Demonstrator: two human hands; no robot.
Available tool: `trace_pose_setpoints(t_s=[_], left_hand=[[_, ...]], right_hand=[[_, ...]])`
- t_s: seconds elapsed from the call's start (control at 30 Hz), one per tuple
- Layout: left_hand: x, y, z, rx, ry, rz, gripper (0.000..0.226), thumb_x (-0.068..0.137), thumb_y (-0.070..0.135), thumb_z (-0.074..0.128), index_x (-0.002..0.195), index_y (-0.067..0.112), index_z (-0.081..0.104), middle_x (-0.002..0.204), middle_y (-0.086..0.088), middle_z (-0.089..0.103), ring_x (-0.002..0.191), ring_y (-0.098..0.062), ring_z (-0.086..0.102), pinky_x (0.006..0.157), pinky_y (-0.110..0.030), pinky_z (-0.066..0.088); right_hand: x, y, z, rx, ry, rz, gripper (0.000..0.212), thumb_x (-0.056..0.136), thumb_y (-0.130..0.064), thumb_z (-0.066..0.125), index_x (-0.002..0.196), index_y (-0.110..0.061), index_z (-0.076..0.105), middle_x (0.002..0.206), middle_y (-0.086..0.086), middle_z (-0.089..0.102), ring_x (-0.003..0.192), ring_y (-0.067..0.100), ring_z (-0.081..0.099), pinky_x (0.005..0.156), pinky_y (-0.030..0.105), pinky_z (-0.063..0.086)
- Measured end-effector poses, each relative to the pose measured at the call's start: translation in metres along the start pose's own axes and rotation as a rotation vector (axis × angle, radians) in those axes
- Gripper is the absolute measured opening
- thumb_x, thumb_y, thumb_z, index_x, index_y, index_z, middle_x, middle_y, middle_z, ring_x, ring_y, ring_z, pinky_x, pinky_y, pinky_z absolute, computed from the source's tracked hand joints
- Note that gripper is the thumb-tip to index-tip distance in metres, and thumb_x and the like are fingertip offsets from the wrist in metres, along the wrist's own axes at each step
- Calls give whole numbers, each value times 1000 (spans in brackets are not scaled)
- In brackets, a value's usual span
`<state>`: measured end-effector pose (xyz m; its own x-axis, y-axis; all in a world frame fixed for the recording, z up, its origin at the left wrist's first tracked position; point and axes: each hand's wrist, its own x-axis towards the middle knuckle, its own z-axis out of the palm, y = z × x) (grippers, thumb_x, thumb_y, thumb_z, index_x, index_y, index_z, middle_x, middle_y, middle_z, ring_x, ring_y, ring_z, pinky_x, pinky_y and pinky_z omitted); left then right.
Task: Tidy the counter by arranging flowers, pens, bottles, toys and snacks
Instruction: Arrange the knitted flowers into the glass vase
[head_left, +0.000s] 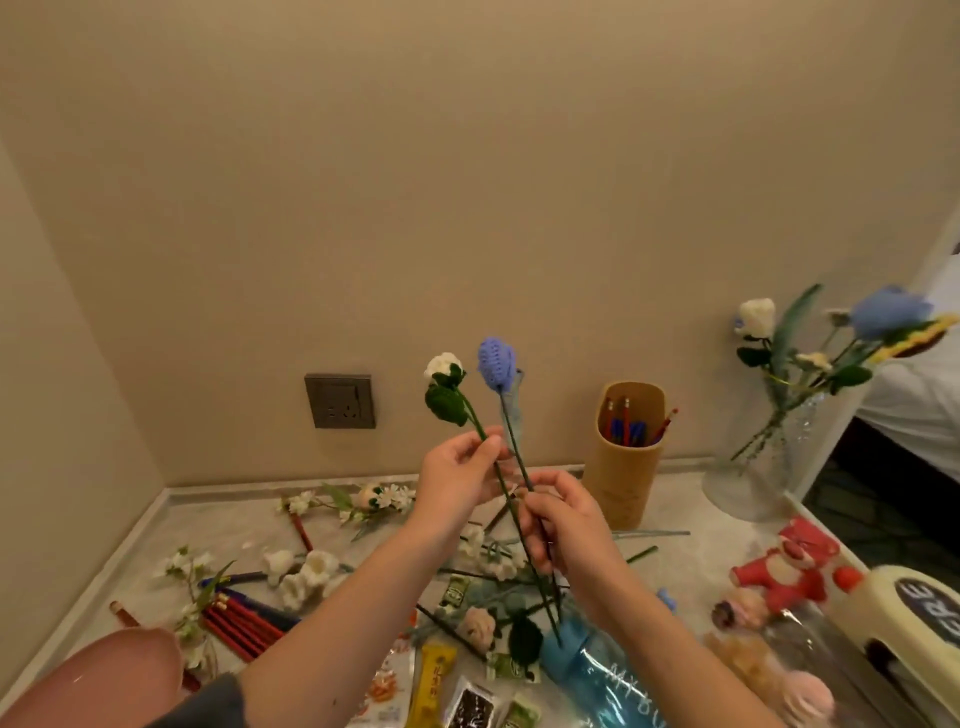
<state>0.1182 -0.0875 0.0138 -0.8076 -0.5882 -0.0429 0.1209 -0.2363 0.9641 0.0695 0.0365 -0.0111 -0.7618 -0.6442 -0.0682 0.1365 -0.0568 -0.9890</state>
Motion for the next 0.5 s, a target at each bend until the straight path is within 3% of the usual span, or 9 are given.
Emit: trace_pose_setpoints(t_s=[0.17, 0.4, 0.5], left_hand=[[15, 15, 63, 52, -68, 81, 14, 93, 14, 60, 103, 14, 70, 81, -1, 65, 70, -10, 67, 63, -28, 58], [35, 28, 153, 145, -227, 168, 12, 93, 19, 61, 99, 16, 71, 94, -9, 69, 75, -13, 71, 62, -26, 58], [44, 29, 189, 173, -295, 207, 14, 92, 25, 62, 101, 19, 72, 93, -6, 73, 81, -15, 72, 69, -28, 59]], right_hand=[[4, -34, -52, -14, 56, -37, 15, 94, -5, 55, 105, -14, 61, 65, 1, 63, 48, 14, 55, 40, 25, 45], [10, -78, -137, -233, 165, -126, 9, 89, -18, 66, 94, -21, 72, 88, -3, 75, 81, 13, 71, 72, 29, 58], [11, -99, -172, -314, 261, -215, 5, 87, -24, 69, 89, -25, 74, 80, -7, 74, 69, 4, 67, 62, 22, 55]])
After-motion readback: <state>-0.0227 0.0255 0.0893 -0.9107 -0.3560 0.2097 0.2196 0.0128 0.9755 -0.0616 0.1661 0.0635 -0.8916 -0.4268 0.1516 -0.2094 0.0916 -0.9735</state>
